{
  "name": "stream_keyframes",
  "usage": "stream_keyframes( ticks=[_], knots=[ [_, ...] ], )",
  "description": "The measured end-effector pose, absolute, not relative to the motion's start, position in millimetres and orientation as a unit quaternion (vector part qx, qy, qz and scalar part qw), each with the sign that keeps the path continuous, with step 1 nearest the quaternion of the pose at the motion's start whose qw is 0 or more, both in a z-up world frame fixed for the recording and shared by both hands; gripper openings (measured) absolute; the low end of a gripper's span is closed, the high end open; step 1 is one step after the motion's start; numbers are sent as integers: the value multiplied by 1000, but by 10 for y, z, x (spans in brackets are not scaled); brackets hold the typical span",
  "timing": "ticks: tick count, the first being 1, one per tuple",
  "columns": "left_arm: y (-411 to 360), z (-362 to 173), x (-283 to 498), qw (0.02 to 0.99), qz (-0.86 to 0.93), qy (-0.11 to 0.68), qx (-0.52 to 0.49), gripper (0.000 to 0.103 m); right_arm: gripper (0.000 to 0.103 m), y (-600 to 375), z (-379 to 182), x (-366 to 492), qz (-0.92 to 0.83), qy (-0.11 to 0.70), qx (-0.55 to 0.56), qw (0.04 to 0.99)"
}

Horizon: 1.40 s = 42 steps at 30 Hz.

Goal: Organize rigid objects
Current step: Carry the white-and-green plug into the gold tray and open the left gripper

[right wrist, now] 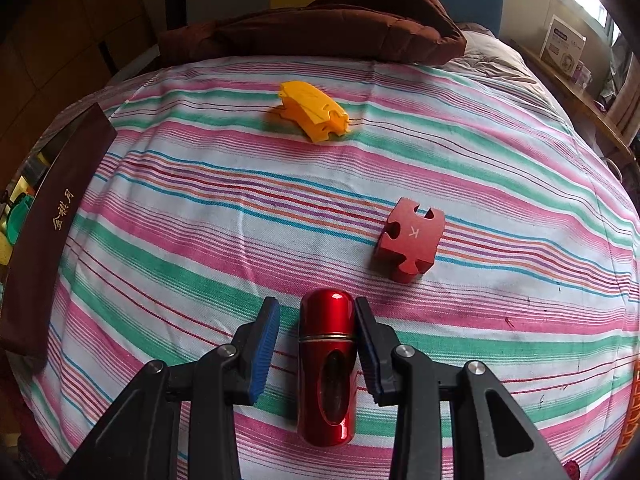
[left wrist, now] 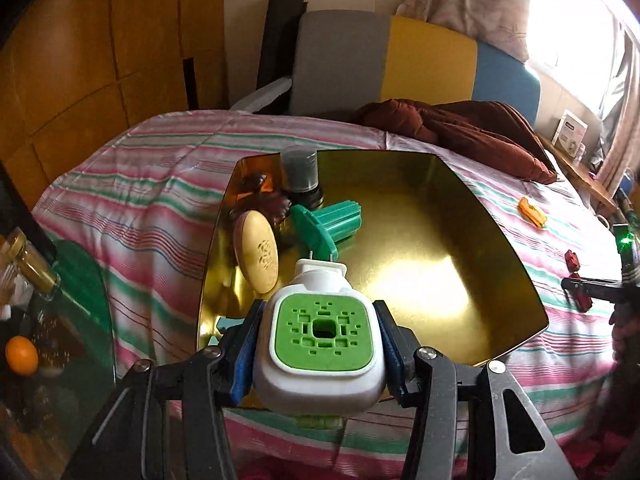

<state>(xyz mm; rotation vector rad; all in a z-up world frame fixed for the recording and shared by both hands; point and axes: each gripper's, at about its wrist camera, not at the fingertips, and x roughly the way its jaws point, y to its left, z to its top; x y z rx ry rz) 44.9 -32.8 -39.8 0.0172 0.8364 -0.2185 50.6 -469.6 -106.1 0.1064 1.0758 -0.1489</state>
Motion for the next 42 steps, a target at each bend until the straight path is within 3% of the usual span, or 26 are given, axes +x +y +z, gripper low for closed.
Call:
stream_keyframes(
  ticks=[33,37,40,42],
  knots=[
    [-387,-925,806,876,-112,470,2,53,37,-4641,-1047,507,-76,513,31,854],
    [-380,-884,725,878,-121,463,3,56,37,-4640,-1047,512,-76,513,29,854],
    [-368,-801,660,888,-116,445,10,71,37,-4642,-1045,513,-76,514,28,854],
    [-346,-748,628,893,-114,435,13,71,37,-4641,-1044,515,-76,514,27,854]
  ],
)
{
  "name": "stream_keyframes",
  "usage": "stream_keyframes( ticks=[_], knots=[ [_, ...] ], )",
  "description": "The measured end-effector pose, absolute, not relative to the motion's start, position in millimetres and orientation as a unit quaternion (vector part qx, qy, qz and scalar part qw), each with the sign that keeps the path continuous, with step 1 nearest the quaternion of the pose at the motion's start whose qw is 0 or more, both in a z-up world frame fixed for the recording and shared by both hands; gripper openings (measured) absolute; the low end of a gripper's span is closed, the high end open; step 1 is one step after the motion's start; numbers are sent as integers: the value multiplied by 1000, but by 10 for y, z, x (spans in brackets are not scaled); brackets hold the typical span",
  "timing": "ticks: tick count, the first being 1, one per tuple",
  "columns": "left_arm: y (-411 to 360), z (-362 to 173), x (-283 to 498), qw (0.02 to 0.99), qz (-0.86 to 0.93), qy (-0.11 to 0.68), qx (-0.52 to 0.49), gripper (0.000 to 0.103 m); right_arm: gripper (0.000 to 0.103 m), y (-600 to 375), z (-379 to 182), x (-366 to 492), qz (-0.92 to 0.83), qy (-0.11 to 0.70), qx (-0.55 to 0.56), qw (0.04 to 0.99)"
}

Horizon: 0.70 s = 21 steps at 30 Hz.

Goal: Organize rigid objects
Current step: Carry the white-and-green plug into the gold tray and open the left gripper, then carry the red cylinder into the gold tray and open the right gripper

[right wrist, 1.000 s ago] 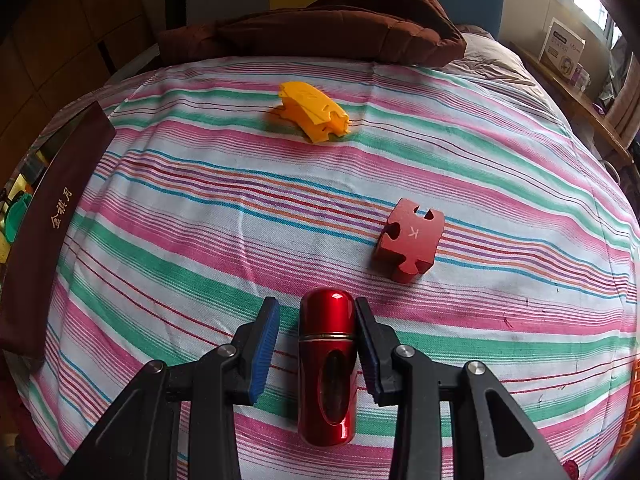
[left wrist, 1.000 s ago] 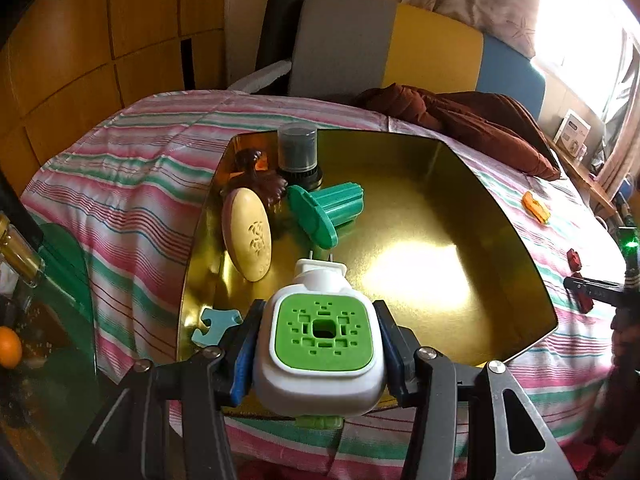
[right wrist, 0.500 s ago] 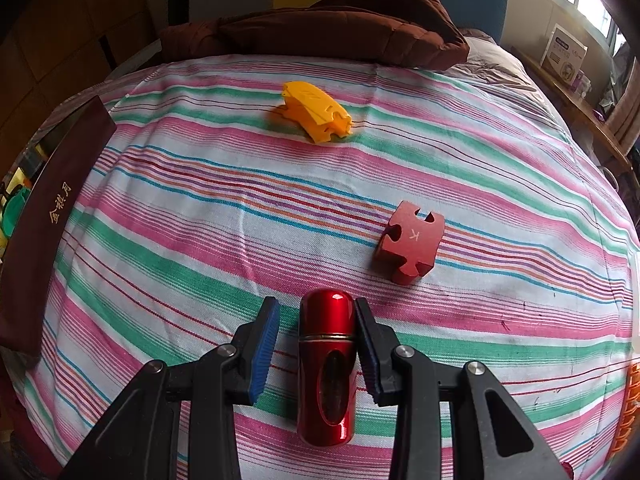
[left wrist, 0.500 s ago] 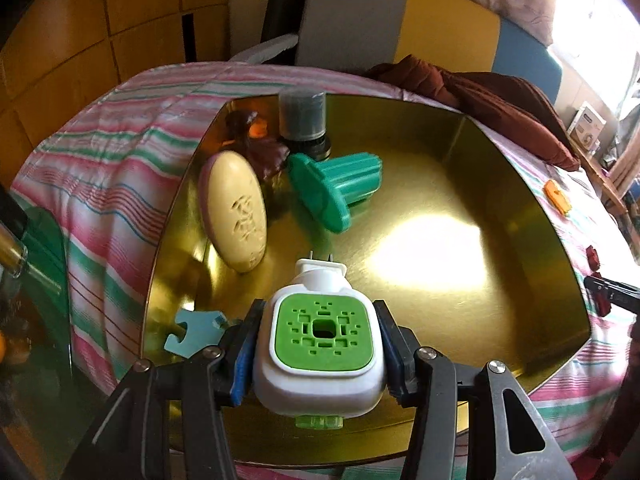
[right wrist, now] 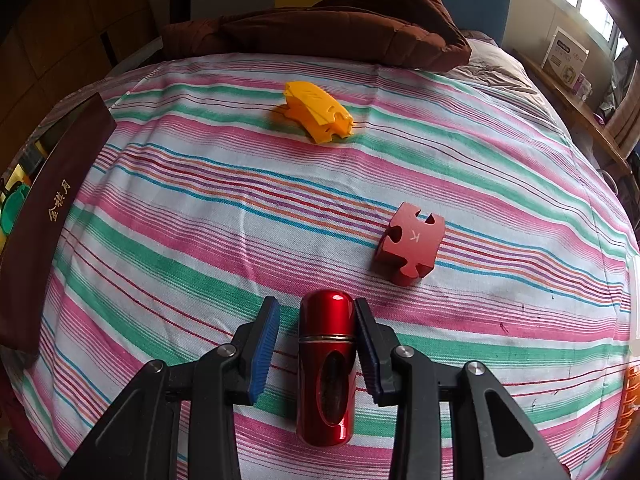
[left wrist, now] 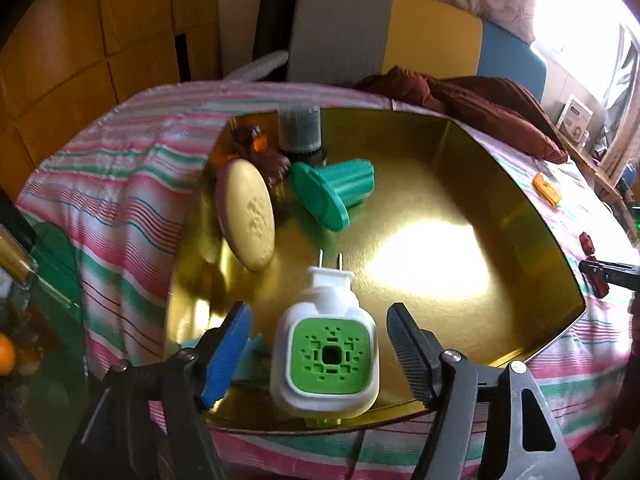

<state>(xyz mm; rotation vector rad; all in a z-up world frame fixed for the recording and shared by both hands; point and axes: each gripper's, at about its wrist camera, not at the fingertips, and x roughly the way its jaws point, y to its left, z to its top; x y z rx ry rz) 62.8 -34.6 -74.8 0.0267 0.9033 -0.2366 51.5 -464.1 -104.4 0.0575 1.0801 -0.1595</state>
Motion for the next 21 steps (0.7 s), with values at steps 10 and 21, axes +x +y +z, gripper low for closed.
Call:
stream_keyframes(
  ticks=[10,21],
  knots=[
    [-121,-507,446,912,-67,404,16,71,32,-4559,-1037,510,-79,512,7,855],
    [27,-430,309,917,-57,394,7,73,29,-4513,-1035,491,-98,510,10,855]
  ],
)
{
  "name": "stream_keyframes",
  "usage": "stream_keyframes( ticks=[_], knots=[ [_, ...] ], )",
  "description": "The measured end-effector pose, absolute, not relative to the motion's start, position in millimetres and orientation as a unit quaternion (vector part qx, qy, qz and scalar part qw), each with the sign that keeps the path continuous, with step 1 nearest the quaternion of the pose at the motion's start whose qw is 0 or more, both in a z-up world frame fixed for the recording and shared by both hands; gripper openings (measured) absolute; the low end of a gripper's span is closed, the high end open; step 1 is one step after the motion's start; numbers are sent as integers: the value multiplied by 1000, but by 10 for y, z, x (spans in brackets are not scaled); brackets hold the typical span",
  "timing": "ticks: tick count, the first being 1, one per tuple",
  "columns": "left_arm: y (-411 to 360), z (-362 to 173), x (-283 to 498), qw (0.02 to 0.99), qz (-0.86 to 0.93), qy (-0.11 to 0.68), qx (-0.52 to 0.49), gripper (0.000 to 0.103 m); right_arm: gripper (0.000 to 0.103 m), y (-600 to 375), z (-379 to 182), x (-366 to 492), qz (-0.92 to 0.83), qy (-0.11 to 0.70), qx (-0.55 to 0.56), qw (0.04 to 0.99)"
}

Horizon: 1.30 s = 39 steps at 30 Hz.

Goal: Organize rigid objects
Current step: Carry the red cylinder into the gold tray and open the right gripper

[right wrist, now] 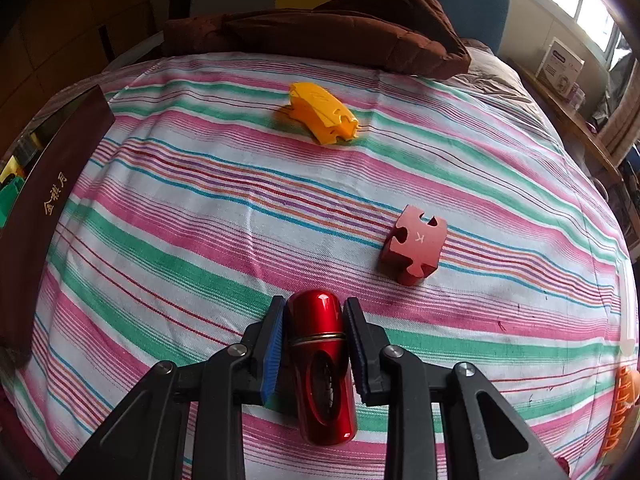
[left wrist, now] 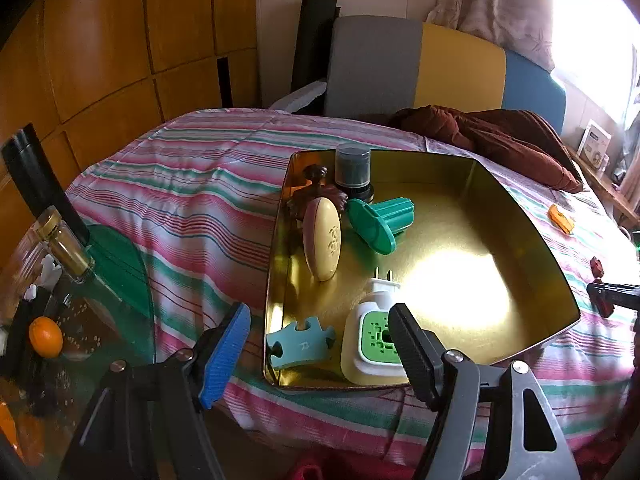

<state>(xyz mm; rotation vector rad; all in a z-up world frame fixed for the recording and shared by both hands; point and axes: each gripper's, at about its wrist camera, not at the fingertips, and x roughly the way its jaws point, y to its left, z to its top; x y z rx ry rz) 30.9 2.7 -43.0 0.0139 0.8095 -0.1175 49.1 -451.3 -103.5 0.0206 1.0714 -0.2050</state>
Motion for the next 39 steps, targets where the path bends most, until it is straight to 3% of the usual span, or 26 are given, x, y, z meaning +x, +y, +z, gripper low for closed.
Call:
stream_keyframes(
  ticks=[19,30,39],
  knots=[
    [161,-472,297,916,-52,396,-19,72,26,-4269,-754,501,-117,525,78,839],
    [265,-489,288,916,-44,397,-35,72,26,-3158,-43,608,34,459,60,886],
    [410,-477,284,918,-32,393,-47,72,26,-2116,-137,930,151,476,88,862]
  ],
)
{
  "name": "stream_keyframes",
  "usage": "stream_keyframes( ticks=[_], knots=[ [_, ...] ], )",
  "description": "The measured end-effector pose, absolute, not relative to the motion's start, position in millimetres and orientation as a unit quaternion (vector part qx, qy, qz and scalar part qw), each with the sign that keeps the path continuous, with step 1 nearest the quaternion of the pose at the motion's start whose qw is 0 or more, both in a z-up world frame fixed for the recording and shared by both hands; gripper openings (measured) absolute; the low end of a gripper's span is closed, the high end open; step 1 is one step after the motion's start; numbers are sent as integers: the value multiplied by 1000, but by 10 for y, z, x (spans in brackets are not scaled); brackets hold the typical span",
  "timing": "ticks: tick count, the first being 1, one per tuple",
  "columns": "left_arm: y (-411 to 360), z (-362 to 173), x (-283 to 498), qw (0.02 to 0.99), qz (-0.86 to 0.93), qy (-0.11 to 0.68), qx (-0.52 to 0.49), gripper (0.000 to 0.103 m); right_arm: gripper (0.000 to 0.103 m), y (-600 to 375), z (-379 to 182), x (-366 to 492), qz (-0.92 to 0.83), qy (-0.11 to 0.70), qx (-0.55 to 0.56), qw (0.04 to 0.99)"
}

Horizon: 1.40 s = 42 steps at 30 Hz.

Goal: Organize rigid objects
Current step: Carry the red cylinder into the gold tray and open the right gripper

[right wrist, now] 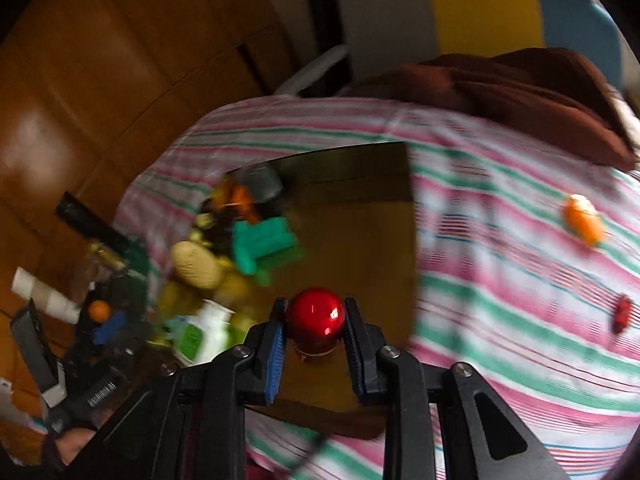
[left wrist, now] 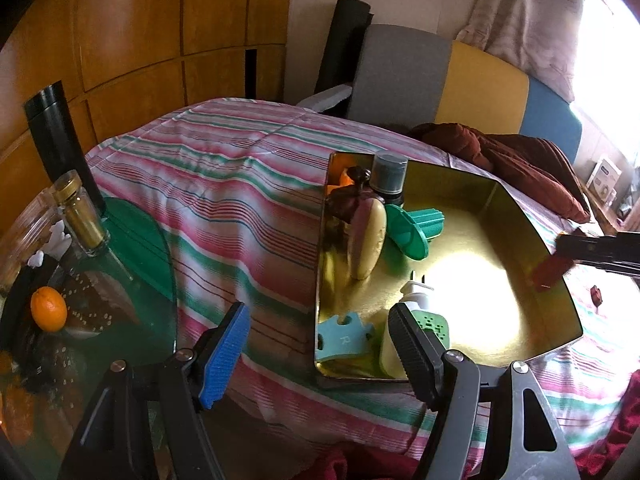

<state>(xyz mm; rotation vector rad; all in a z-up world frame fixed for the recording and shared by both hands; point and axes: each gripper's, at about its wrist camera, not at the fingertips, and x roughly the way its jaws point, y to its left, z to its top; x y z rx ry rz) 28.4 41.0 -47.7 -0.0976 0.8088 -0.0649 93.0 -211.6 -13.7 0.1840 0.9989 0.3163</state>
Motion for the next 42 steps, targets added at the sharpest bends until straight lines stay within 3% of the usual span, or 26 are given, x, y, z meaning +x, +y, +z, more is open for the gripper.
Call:
stream_keyframes(
  ticks=[17,20,24,42],
  knots=[
    [532,-572,326,910,-30,409,-67,72,26,-1362,-660,1523,139,568,62,809],
    [542,-578,327,909,-30,410,-69,72,32,-1434,-754,1631,120,586,91,796],
    [538,-589,326,908,-31,412,-70,72,44,-1527,-788,1621,120,574,117,801],
    [424,-561,287,912,-39,405,-53,72,45,-1557,-592,1251,128,514,78,845]
  ],
)
